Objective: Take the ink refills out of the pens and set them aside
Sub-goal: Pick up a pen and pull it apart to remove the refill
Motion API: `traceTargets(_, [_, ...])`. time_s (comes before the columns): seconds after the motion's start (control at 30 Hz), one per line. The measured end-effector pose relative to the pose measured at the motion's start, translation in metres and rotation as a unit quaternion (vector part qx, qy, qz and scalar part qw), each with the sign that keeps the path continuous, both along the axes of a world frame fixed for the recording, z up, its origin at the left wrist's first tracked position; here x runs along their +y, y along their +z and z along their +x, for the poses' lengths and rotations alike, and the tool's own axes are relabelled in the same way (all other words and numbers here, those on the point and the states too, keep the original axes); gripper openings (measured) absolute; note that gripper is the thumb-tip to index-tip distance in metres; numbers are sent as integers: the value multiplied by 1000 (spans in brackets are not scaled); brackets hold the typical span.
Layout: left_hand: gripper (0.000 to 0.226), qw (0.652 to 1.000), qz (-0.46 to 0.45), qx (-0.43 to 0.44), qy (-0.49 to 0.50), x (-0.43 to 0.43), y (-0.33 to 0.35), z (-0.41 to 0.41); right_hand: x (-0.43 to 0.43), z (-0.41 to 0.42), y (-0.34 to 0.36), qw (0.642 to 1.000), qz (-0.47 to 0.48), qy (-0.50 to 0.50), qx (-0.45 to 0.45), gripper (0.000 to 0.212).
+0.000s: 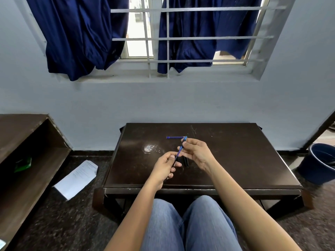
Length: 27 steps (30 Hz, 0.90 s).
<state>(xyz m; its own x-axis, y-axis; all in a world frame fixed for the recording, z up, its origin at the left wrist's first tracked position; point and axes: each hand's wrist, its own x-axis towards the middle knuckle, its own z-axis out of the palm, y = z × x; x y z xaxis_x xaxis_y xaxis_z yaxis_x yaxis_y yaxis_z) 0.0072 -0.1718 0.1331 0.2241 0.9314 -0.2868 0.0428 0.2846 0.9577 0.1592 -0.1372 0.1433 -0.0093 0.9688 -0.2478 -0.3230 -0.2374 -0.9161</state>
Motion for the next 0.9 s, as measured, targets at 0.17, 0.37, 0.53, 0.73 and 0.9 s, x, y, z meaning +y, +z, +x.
traceTargets(0.17, [28,999,-23,15,18,-1,3,4,-7,1,-8,997,-6,43,-71,9])
traceTargets(0.37, [32,996,-54,65,-18,1,9,4,-13,1,-11,995,-17,57,-85,14])
traceTargets(0.53, [28,995,-58,71,-45,-7,11,-1,-17,-2,-11,996,-20,56,-62,9])
traceTargets(0.73, [37,989,-43,132,-52,-9,5,-3,-23,-4,-16,995,-30,34,-87,10])
traceTargets(0.9, [18,994,-28,96,-33,-11,-2,-7,-28,-6,-21,994,-33,10,-102,12])
